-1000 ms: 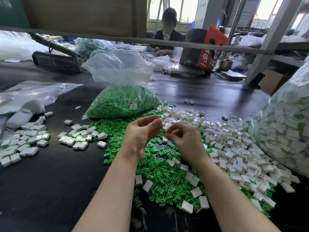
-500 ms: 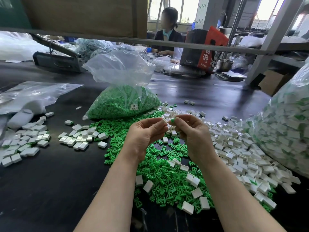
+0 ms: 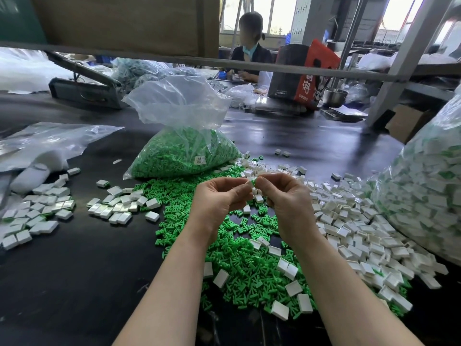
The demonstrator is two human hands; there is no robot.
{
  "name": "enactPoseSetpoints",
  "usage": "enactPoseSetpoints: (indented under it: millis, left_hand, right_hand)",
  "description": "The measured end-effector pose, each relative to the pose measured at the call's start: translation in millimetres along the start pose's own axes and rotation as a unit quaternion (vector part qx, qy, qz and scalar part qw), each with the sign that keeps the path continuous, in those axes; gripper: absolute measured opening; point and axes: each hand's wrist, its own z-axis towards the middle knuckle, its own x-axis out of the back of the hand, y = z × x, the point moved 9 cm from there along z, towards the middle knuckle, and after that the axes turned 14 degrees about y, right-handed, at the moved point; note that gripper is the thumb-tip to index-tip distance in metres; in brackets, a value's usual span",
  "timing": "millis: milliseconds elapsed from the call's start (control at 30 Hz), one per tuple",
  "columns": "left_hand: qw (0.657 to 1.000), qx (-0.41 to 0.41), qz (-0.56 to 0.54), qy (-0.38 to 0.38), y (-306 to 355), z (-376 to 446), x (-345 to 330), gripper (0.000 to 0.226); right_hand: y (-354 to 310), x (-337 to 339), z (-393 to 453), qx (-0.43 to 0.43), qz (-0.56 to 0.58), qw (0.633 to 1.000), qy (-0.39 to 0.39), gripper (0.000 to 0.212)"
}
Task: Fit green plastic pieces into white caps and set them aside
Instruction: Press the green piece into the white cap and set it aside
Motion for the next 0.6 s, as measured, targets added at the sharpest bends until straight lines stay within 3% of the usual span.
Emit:
enactPoseSetpoints:
  millis: [333,600]
  left_hand:
    - [0.989,-0.104,0.104,0.011,12,0,0,0.006]
    - [0.975,-0.128,0.181,-0.006,10,1,2,0.005]
  right_hand:
    - [2,0,-1,0.019,-0.102,0.993,-0.047,0.012]
    - [17,-1,-2,-0.026,-0.151,0.985,-0.075,0.01]
